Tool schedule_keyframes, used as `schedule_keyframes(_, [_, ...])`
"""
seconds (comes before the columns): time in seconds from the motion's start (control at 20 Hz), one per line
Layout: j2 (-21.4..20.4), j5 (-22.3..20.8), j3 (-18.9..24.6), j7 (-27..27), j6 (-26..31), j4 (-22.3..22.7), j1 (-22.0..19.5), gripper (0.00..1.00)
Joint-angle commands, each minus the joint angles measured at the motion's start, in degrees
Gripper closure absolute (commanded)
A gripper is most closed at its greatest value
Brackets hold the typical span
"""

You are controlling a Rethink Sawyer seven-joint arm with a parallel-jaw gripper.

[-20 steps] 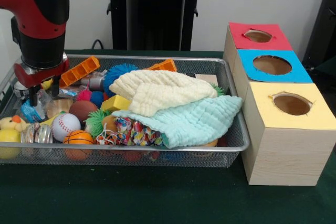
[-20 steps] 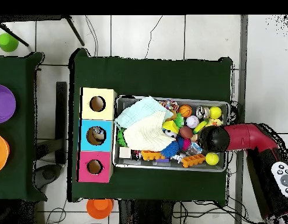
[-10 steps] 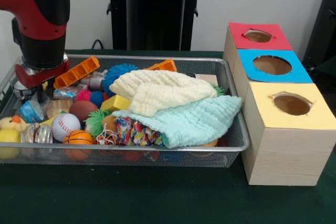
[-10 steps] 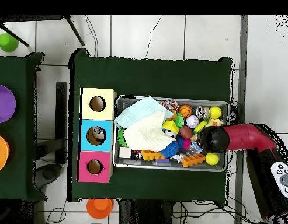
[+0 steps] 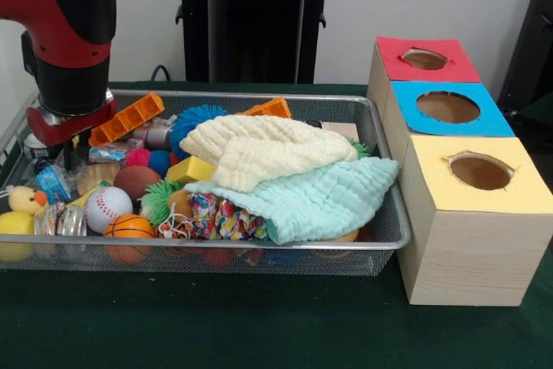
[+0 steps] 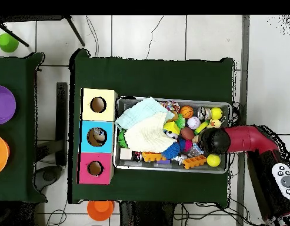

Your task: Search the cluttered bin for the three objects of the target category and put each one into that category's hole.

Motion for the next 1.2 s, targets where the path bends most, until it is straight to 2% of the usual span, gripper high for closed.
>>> schedule_keyframes(0.05, [2.6, -1.1, -0.8, -12.0, 3.4, -0.7, -0.1, 1.0])
schedule_keyframes(0.5, [-8.2, 3.2, 2.3, -10.6, 1.0, 8.8, -1.9, 1.0])
schedule_keyframes(0.8, [-15.0, 9.4, 5.2, -12.9, 4.7, 14.0, -3.9, 1.0])
schedule_keyframes(0.95, [-16.7, 12.8, 6.9, -14.1, 6.4, 16.2, -5.3, 1.0])
schedule_keyframes(1.2, [-17.5, 21.0, 11.3, -14.4, 10.7, 19.4, -8.0, 1.0])
